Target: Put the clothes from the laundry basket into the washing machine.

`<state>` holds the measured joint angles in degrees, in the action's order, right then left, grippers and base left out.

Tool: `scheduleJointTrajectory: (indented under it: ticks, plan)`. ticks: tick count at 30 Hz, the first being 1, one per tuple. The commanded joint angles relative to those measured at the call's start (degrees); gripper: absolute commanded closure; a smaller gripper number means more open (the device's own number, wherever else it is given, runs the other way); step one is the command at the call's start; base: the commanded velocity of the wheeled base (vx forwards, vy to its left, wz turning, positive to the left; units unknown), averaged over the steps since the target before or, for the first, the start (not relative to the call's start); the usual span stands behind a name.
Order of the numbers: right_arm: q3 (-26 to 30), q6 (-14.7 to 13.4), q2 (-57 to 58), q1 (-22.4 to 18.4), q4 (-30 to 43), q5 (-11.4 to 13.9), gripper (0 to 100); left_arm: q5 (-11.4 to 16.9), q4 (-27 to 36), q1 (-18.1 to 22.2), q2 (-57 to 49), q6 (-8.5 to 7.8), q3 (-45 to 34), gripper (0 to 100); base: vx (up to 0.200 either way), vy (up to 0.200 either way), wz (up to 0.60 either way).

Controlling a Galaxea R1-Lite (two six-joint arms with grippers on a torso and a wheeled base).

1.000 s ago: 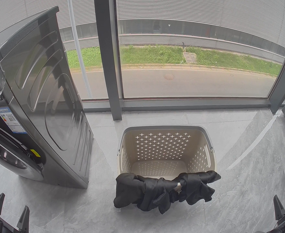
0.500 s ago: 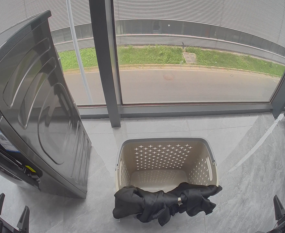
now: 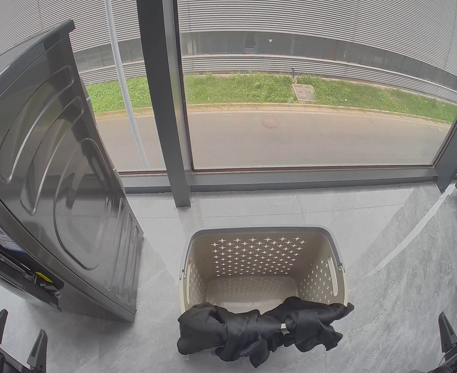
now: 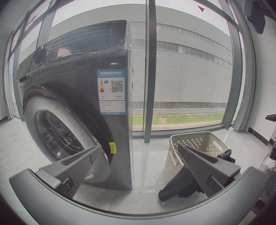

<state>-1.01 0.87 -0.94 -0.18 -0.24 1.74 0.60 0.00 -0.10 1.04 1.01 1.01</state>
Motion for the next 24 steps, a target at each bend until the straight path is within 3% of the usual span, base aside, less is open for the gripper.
scheduleJointTrajectory:
  ticks: [1,9,15,24]
  plan:
    - [1.0,0.0,0.1,0.0,0.1,0.0,0,0.0,0.0,0.0,-0.9,0.04,-1.0,0,0.0,0.0,0.0]
    - [1.0,0.0,0.1,0.0,0.0,0.0,0,0.0,0.0,0.0,-0.9,0.04,-1.0,0,0.0,0.0,0.0]
    - [1.0,0.0,0.1,0.0,0.0,0.0,0,0.0,0.0,0.0,-0.9,0.04,-1.0,0,0.0,-0.2,0.0]
    - [1.0,0.0,0.1,0.0,0.0,0.0,0,0.0,0.0,0.0,-0.9,0.04,-1.0,0,0.0,0.0,0.0]
